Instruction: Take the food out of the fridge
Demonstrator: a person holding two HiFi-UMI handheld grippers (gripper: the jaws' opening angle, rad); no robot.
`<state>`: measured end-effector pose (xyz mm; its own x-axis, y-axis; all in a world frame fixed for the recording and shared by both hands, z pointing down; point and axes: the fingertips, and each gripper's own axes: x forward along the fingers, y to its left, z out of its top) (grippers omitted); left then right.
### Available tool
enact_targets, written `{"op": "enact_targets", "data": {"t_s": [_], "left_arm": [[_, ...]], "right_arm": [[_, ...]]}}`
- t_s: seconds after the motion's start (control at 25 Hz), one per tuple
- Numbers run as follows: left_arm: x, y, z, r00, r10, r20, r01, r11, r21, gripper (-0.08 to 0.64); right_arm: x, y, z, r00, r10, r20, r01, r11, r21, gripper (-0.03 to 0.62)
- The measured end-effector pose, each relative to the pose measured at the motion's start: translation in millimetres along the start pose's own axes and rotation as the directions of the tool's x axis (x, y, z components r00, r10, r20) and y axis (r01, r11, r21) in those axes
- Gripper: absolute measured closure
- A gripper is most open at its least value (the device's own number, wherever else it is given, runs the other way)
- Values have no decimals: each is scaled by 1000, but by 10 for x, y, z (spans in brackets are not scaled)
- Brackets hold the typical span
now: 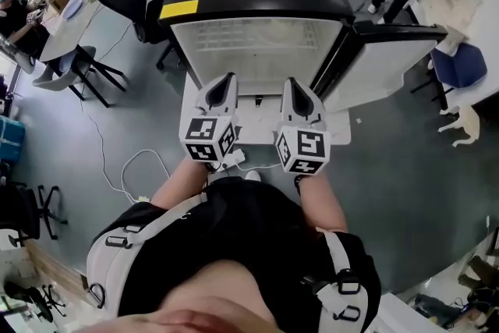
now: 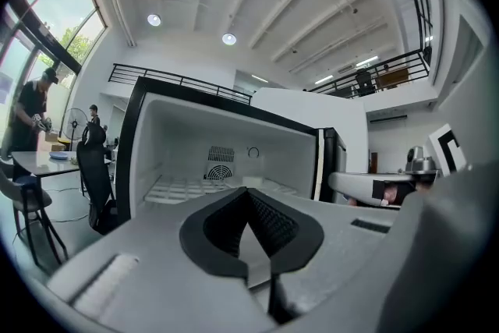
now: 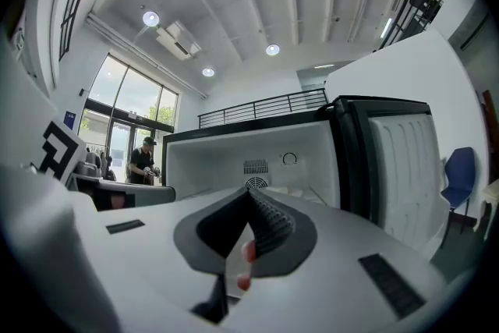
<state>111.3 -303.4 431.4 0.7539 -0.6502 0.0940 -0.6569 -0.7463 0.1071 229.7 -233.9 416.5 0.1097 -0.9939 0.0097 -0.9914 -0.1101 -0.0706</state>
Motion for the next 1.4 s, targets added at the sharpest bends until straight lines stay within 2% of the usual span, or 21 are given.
{"op": "enact_targets", "data": {"t_s": [0.36,0.48,0.56,0.64,0.68,0.72,0.84,0.88,1.0,1.08,1.24,1.32,1.4], "left_arm": [[206,108,-1,997,79,-4,-79,997,-7,561],[242,107,5,993,115,-8,-115,993,-12,561],[260,83,10,990,139,-7,-139,990,-21,561],[264,49,-3,987,160,-10,-160,987,-25,561],[259,29,-19,985,170,-14,-170,985,-23,561],[254,9,-38,984,179,-19,-179,984,-21,561],[232,-33,-92,978,205,-33,-206,978,-17,561],[219,-37,-98,976,215,-35,-215,976,-15,561],[168,-21,-97,969,245,-36,-245,969,-10,561],[129,1,-98,964,264,-35,-265,964,-8,561],[34,69,-86,952,304,-33,-305,952,-6,561],[-26,97,-76,946,323,-32,-323,946,-3,561],[-82,122,-81,940,339,-33,-339,941,-3,561]], "right_arm": [[397,-146,-30,996,87,-22,-87,996,-9,584],[494,-153,-5,989,142,-47,-144,988,-62,584],[534,-103,-4,978,190,-84,-202,966,-159,584],[569,-22,-12,965,240,-104,-260,921,-290,584],[590,13,-31,959,261,-113,-284,893,-348,526],[617,34,-53,953,275,-125,-302,867,-397,499],[736,38,-137,946,269,-181,-324,780,-535,463],[791,30,-195,944,250,-213,-328,739,-588,451],[971,-9,-435,932,164,-324,-356,589,-726,417],[1075,-14,-552,923,127,-363,-375,510,-774,411],[1251,-16,-733,911,79,-404,-401,388,-830,396],[1326,-52,-801,908,48,-417,-406,347,-845,387],[1390,-105,-838,906,21,-422,-405,329,-853,387]]}}
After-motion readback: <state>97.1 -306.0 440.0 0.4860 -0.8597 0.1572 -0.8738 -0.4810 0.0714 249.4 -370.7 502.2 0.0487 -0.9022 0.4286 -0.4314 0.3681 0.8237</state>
